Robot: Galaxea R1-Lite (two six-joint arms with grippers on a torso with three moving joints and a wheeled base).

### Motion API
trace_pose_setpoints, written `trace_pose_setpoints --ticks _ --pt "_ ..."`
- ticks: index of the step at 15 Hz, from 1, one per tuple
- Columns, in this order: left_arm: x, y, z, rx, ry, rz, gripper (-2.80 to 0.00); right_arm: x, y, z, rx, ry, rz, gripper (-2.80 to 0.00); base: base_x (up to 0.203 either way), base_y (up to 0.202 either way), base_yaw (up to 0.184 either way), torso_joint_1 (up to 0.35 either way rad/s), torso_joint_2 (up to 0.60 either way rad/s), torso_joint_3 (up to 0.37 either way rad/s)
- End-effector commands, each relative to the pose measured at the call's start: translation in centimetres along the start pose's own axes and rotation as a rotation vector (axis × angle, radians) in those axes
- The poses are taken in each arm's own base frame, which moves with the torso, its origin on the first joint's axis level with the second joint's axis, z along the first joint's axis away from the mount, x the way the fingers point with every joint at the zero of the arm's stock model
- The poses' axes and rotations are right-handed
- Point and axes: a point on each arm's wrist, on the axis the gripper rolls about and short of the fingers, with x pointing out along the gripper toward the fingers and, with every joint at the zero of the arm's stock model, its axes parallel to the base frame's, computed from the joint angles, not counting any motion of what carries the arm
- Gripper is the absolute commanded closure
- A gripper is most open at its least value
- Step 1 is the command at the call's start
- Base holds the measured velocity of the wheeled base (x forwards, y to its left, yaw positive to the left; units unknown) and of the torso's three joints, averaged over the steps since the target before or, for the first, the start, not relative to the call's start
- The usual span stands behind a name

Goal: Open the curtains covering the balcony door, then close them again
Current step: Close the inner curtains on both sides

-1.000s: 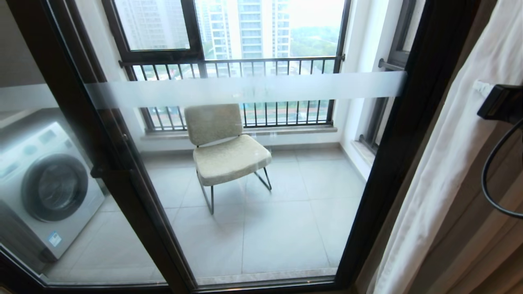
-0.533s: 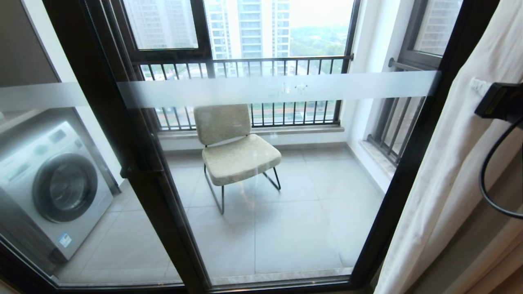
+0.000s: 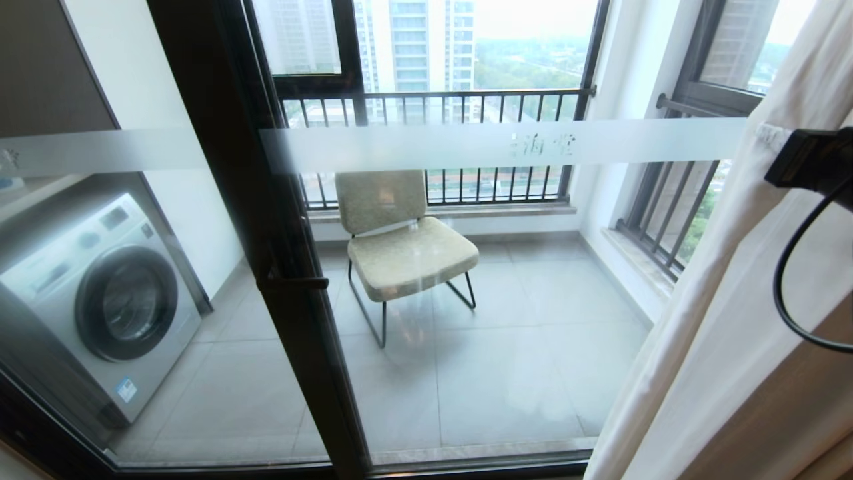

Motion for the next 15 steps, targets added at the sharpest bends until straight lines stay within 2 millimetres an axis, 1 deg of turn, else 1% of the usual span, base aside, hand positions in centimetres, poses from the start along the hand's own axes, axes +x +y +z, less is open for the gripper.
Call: trace_pose_setpoints --ticks 1,5,10,15 --pt "0.0 0.0 0.0 0.0 -0.001 0.0 0.0 0.1 0.2 0.0 0.002 -0.003 0.007 0.0 0.0 0.188 0.0 0.002 0.0 0.002" --pt "0.0 0.0 0.0 0.001 -0.001 0.0 0.0 0.2 0.6 0.0 0.002 -0.002 0.022 0.0 0.0 0.192 0.0 0.002 0.0 0.002" --pt "0.0 0.0 0.0 0.001 -0.001 0.0 0.0 1.3 0.6 0.6 0.002 -0.024 0.026 0.0 0.0 0.193 0.002 0.004 0.0 0.002" --pt "0.0 0.0 0.0 0.001 -0.001 0.001 0.0 2.0 1.7 0.6 0.007 -0.028 0.065 0.0 0.0 0.193 -0.002 0.004 0.0 0.003"
